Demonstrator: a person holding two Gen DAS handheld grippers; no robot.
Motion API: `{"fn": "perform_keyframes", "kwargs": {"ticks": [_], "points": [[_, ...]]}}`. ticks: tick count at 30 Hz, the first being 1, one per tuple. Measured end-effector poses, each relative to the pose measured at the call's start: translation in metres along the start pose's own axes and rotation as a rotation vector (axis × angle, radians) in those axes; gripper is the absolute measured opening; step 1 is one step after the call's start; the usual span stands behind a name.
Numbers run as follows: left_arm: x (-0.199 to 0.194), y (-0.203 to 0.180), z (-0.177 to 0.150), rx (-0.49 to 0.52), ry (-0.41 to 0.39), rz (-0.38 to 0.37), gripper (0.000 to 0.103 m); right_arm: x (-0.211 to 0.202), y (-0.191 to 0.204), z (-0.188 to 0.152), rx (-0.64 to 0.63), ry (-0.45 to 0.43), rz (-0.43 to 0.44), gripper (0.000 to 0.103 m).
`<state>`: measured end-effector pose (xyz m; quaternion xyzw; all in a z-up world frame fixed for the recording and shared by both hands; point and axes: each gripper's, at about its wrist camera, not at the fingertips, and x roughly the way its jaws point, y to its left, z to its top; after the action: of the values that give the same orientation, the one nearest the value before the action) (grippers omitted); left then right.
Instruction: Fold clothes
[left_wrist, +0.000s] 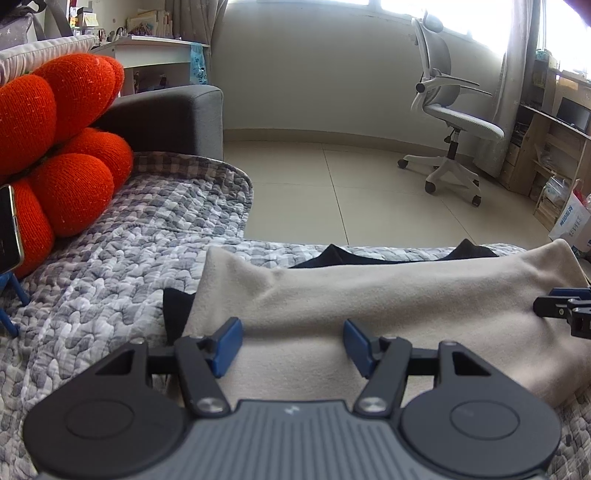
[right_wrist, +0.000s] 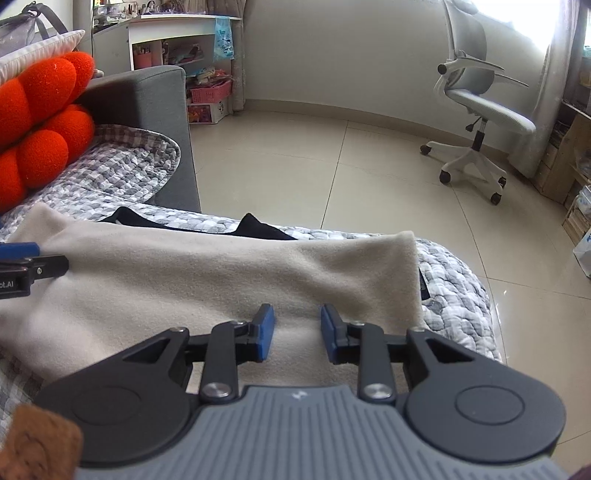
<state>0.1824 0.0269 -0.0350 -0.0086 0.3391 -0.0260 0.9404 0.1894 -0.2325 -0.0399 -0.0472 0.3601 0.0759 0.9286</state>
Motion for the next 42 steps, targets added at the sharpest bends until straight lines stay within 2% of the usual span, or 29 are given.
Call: {"fn": "perform_keyframes", "kwargs": {"ticks": [4,9,14,22,33,37,42], "points": [[0.000,0.004,0.001,-0.014,-0.001,-0.008,0.063,0.001,-0.005,0.000,0.020,0.007,-0.006,0.034],[-0.004,0.010,0.003,-0.024,-0.024,-0.012,0.057,0.000,-0.018,0.000,0.062,0.010,-0.015,0.034],[-0.002,0.014,0.003,-0.043,-0.018,-0.026,0.058,-0.001,-0.022,0.000,0.073,0.013,-0.024,0.034],[0.000,0.005,0.001,0.009,-0.008,-0.005,0.061,-0.002,-0.017,-0.001,0.034,0.008,-0.049,0.036],[0.001,0.006,0.001,0.009,-0.004,-0.009,0.062,-0.002,-0.020,0.000,0.047,0.012,-0.043,0.036],[-0.001,0.007,0.002,-0.005,-0.008,-0.013,0.062,-0.002,-0.028,0.001,0.105,0.017,-0.019,0.036],[0.000,0.005,0.002,0.003,-0.005,-0.008,0.062,-0.003,-0.023,0.001,0.071,0.014,-0.037,0.036]]}}
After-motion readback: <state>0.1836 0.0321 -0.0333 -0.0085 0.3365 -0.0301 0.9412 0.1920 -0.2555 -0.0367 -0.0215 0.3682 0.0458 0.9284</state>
